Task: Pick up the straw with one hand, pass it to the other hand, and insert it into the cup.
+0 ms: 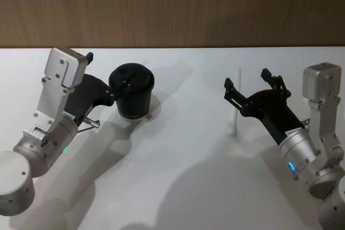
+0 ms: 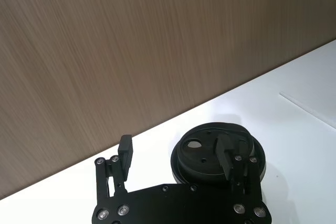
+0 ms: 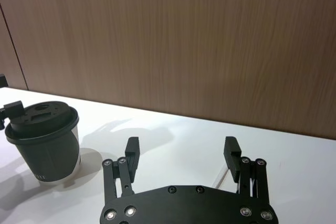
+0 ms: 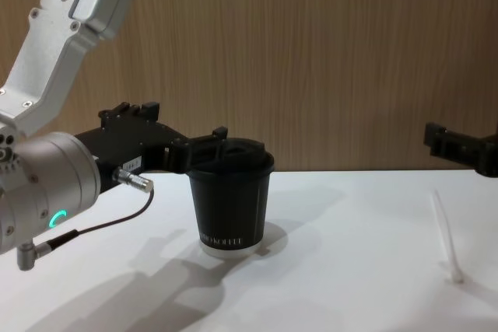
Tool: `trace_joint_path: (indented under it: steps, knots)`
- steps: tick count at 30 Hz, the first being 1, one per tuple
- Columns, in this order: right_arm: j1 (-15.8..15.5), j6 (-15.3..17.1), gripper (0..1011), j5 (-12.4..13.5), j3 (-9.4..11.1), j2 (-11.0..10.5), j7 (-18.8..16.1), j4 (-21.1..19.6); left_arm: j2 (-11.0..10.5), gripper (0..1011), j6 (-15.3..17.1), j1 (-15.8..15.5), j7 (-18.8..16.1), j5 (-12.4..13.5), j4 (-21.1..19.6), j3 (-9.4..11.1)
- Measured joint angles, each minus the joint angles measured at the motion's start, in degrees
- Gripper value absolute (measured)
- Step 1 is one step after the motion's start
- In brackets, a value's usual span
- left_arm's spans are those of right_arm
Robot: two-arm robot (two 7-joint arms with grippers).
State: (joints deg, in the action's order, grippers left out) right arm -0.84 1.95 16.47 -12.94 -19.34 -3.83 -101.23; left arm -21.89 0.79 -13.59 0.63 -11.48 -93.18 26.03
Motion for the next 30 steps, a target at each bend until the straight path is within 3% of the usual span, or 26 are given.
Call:
trace_joint_path:
  steps: [30]
  knots:
    - [0.00,0.00,1001,0.00,0.00,0.00,0.00,0.00,0.00,1000,0.00,0.00,0.00,0.00,0.00,0.00]
